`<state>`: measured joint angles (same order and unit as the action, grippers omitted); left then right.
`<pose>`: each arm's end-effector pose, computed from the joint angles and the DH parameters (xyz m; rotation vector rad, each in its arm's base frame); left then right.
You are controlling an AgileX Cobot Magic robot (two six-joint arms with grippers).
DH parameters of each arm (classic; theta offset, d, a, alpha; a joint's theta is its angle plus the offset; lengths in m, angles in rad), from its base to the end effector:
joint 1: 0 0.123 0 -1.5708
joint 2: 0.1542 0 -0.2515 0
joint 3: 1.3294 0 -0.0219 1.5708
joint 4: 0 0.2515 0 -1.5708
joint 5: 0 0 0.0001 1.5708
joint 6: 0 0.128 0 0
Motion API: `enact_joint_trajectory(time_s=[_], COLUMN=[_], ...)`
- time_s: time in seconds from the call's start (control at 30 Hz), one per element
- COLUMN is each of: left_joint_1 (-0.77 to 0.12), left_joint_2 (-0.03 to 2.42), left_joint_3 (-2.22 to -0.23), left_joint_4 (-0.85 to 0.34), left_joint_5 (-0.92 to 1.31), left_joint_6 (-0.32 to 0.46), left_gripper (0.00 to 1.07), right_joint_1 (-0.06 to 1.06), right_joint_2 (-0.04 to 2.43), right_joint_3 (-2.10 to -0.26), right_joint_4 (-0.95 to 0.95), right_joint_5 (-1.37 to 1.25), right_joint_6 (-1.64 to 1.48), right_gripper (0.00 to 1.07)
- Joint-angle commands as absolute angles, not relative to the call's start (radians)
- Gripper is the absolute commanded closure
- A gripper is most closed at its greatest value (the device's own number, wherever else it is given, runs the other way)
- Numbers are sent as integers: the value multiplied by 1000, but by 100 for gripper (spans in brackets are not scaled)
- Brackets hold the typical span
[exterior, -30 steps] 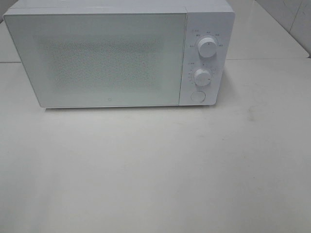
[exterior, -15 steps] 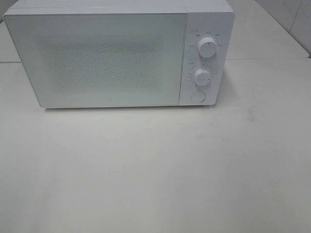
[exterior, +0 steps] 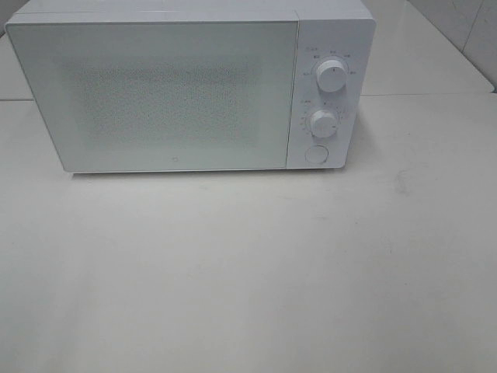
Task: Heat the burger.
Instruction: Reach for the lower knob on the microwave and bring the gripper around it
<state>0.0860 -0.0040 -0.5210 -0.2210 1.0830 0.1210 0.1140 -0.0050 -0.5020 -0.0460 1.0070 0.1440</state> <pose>0.0589 -0.0198 0.2672 0.0518 2.0239 -0.1333 0.0647 0.0024 0.2680 0.0306 1.9843 0.1128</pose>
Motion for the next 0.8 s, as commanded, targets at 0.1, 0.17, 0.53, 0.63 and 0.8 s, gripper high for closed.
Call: enact_joint_trajectory(time_s=[0.1,0.17,0.53,0.63,0.8], left_joint_1=[87,87,87,87,87], left_joint_2=[-22,-22,-22,-22,-22], left_joint_3=[-517,-517,-517,-517,-517], left_joint_4=[-232,-232,-232,-232,-232], left_joint_5=[1070,1070,1070,1070,1070], left_joint_6=[116,116,116,116,116], left_gripper=[6,6,6,6,6], right_joint_1=[110,110,112,112,112], right_joint_2=[-31,-31,-31,-31,9], right_joint_3=[-500,-500,-500,-502,-544], right_joint_4=[-48,-48,-50,-50,-47], right_joint_5=[995,995,995,992,928], right_joint_6=[150,150,150,151,151], right_gripper=[32,32,32,32,32])
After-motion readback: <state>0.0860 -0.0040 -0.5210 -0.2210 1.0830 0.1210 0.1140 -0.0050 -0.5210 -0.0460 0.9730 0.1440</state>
